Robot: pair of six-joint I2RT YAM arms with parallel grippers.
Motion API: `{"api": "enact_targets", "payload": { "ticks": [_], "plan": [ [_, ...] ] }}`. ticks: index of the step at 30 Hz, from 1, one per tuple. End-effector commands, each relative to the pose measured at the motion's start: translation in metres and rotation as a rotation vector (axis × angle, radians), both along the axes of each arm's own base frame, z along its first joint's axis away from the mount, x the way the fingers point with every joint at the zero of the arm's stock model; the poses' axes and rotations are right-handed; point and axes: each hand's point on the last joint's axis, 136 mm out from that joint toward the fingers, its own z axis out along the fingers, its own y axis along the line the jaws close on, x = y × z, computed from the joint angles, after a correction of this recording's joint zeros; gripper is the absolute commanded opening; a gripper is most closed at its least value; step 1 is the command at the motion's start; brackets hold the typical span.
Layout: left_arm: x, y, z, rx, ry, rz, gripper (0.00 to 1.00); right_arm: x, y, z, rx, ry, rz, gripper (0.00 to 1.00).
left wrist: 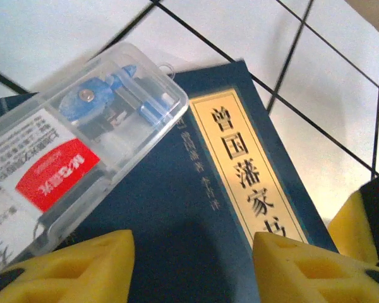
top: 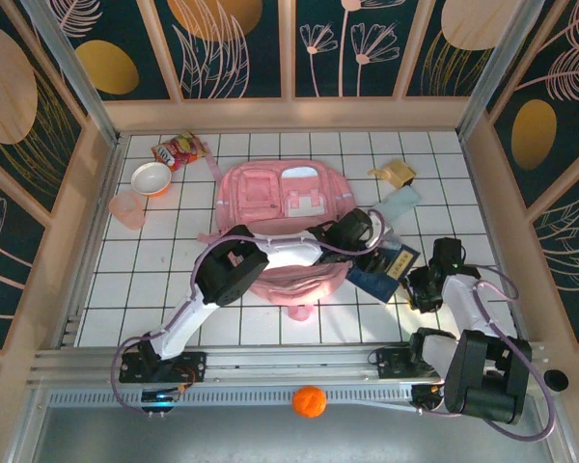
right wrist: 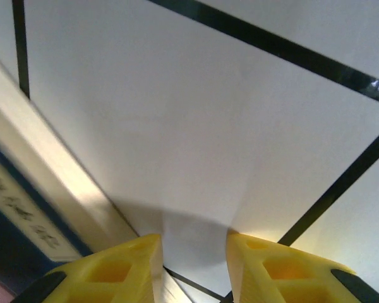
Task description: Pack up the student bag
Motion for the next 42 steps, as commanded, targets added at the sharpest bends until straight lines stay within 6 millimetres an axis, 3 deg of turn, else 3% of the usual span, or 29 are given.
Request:
{"api": "enact_targets", "payload": {
  "ticks": [1, 4, 7, 10, 14, 20, 25, 29, 35, 42],
  "plan": [
    [0.009, 0.021, 0.0, 0.031, 0.002, 0.072, 0.55, 0.024, 0.009, 0.003, 0.02, -0.092, 0.079, 0.38],
    [0.014, 0.033, -0.005, 0.063, -0.002, 0.117, 0.55, 0.035, 0.018, 0.01, 0.036, -0.128, 0.137, 0.47],
    [0.015, 0.045, -0.018, 0.114, -0.003, 0.135, 0.55, 0.039, 0.022, 0.015, 0.025, -0.126, 0.17, 0.47],
    [0.011, 0.053, -0.022, 0.132, 0.011, 0.13, 0.56, 0.04, 0.013, 0.026, -0.028, -0.118, 0.175, 0.49],
    [0.007, 0.059, -0.009, 0.102, 0.015, 0.135, 0.61, 0.056, 0.02, 0.045, -0.03, -0.2, 0.257, 0.53],
    [0.001, 0.073, 0.011, 0.034, 0.017, 0.123, 0.67, 0.069, 0.033, 0.051, -0.035, -0.231, 0.35, 0.53],
    [0.002, 0.093, -0.013, 0.087, 0.054, 0.158, 0.67, 0.077, 0.046, 0.042, -0.02, -0.218, 0.426, 0.52],
    [-0.002, 0.102, -0.01, 0.079, 0.072, 0.173, 0.68, 0.072, 0.048, 0.02, -0.032, -0.158, 0.454, 0.51],
    [-0.008, 0.117, -0.023, 0.154, 0.162, 0.238, 0.69, 0.06, 0.052, 0.0, -0.009, -0.114, 0.44, 0.42],
    [-0.021, 0.108, -0.019, 0.157, 0.27, 0.194, 0.63, 0.052, 0.083, 0.005, 0.129, -0.164, 0.449, 0.3]
  ]
}}
